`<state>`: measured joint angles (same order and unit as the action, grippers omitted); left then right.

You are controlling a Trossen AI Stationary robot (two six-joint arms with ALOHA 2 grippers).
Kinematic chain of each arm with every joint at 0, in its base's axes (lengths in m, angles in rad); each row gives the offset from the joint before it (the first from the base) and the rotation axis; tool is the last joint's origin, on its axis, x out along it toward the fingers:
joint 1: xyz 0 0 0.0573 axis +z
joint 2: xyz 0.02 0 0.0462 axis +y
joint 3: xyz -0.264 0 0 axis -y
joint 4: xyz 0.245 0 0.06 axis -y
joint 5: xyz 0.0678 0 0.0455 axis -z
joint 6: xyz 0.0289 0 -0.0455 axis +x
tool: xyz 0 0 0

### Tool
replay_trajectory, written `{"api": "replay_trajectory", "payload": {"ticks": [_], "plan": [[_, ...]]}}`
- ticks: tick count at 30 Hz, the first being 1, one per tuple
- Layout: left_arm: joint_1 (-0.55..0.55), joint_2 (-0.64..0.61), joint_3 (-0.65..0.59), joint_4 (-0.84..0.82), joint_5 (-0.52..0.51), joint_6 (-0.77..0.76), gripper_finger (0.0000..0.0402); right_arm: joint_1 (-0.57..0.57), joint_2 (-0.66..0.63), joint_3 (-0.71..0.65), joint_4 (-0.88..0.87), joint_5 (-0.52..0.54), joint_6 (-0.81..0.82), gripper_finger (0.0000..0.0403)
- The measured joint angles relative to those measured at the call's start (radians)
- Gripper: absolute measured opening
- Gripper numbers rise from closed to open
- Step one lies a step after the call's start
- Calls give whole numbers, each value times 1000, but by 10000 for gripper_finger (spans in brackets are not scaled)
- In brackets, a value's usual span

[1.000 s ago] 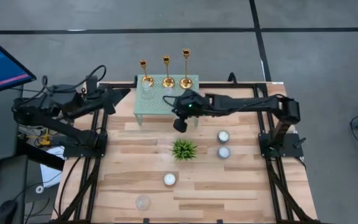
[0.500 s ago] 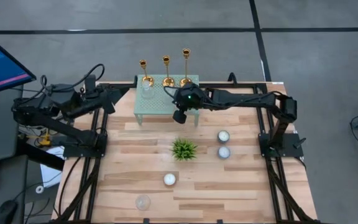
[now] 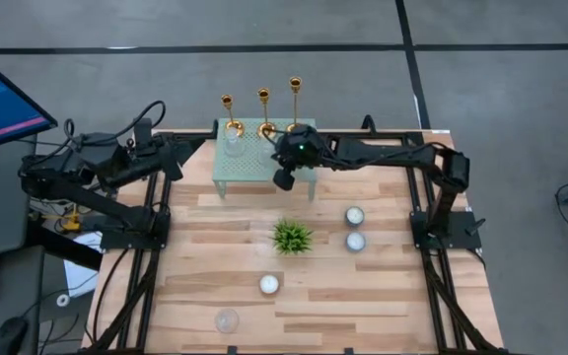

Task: Pick & Place candle stick holders
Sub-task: Put the left glass candle holder on the shelf aligned with the other glass candle holder

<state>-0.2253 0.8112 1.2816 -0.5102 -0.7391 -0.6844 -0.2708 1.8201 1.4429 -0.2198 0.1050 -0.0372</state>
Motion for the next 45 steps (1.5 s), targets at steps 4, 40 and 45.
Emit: {"api": "replay_trajectory", "payload": {"ticks": [4, 40, 45], "plan": [[0, 0, 0, 0, -1, 0, 5, -22, 0, 0, 23, -4, -5, 0], [0, 0, 0, 3, -1, 0, 8, -13, 53, 1, 51, -31, -26, 0], [0, 0, 0, 3, -1, 0, 11, -37, 53, 1, 60, -30, -26, 0]]}}
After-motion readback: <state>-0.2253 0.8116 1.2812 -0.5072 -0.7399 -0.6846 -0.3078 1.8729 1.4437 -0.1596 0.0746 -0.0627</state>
